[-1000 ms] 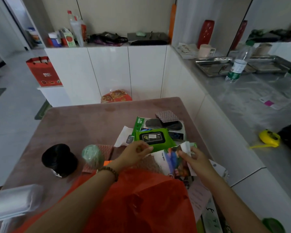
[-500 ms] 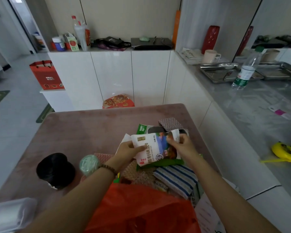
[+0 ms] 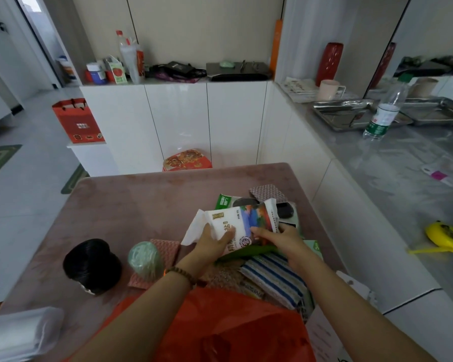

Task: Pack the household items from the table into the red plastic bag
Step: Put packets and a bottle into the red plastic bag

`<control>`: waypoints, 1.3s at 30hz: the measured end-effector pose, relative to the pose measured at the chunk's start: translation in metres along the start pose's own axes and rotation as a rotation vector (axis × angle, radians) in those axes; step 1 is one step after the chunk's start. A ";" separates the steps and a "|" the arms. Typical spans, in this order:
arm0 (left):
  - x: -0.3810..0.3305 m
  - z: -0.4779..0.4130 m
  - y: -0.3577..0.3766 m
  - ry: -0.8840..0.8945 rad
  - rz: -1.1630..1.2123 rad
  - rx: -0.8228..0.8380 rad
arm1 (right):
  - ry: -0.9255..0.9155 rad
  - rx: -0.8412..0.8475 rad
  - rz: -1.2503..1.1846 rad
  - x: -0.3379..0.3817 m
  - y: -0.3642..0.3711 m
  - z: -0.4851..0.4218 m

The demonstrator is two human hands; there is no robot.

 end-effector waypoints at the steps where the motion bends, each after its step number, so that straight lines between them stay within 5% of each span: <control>1: -0.004 0.004 -0.001 -0.002 0.027 0.021 | -0.042 -0.008 -0.016 0.010 -0.002 0.003; 5: -0.018 0.019 -0.007 -0.012 0.155 0.049 | -0.026 0.009 -0.054 0.029 -0.001 0.016; 9: -0.006 0.024 -0.006 -0.003 -0.028 0.004 | 0.235 0.178 -0.055 -0.018 0.017 0.035; 15: 0.005 0.009 -0.010 -0.065 -0.276 0.003 | 0.174 0.181 -0.069 -0.041 0.024 0.025; 20: 0.025 0.008 -0.005 -0.246 -0.008 0.210 | 0.175 0.161 -0.097 -0.034 0.033 0.019; 26: -0.028 0.039 -0.015 -0.013 0.126 0.210 | 0.009 0.139 -0.227 0.029 0.026 0.062; 32: -0.114 0.169 -0.030 0.190 0.302 0.305 | -0.192 0.232 -0.128 0.118 0.015 0.185; 39: -0.076 0.318 -0.045 0.259 0.128 0.328 | -0.078 0.447 -0.026 0.069 0.032 0.321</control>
Point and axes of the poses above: each hand's wrist, its own z-axis away from the middle knuckle, its own y-axis out of the palm, x = y × z, the point moved 9 cm from there along -z, towards the middle knuckle
